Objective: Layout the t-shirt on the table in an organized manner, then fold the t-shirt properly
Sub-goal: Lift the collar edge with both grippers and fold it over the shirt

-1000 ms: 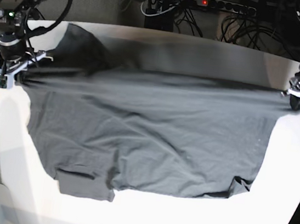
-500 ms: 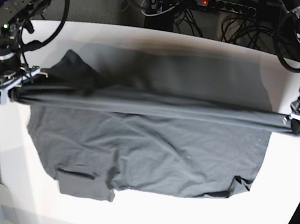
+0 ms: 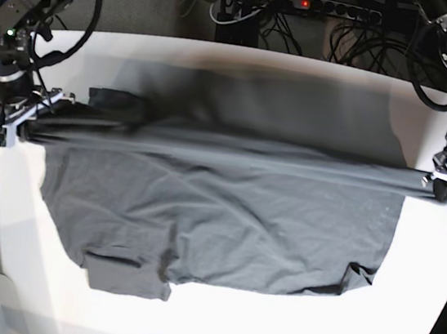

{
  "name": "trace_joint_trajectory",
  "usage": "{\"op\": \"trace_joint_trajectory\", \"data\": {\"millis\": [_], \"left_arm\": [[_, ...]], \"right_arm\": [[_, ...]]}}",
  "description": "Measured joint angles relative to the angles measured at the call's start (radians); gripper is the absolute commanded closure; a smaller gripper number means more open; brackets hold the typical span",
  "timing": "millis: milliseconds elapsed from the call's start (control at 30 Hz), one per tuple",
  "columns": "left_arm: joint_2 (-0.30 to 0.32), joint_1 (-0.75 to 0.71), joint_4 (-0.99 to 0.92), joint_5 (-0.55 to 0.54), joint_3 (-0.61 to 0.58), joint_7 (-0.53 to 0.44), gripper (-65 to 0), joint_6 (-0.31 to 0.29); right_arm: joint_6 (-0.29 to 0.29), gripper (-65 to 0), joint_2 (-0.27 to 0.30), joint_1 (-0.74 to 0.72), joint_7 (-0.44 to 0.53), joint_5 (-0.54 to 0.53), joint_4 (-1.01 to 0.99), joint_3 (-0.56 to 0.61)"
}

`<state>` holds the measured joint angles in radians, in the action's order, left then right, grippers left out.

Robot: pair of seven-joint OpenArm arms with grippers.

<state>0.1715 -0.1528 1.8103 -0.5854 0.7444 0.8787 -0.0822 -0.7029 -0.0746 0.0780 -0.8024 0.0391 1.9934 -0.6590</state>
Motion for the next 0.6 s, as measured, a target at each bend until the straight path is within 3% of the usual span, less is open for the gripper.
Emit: {"op": "trace_joint_trajectory", "data": {"millis": [367,600], "left_arm": [[-0.004,0.010,-0.031,-0.004,-0.002,0.000,-0.1,-0.003],[-0.002,0.083,-0.111,0.004,-0.002,0.000,-0.1,-0.004]], "right_arm": [[0.000,0.0,0.000,0.022,0.002,-0.002,0.001,-0.003],[0.000,0.0,0.002,-0.051,0.002,0.005,0.000,0.011]]}}
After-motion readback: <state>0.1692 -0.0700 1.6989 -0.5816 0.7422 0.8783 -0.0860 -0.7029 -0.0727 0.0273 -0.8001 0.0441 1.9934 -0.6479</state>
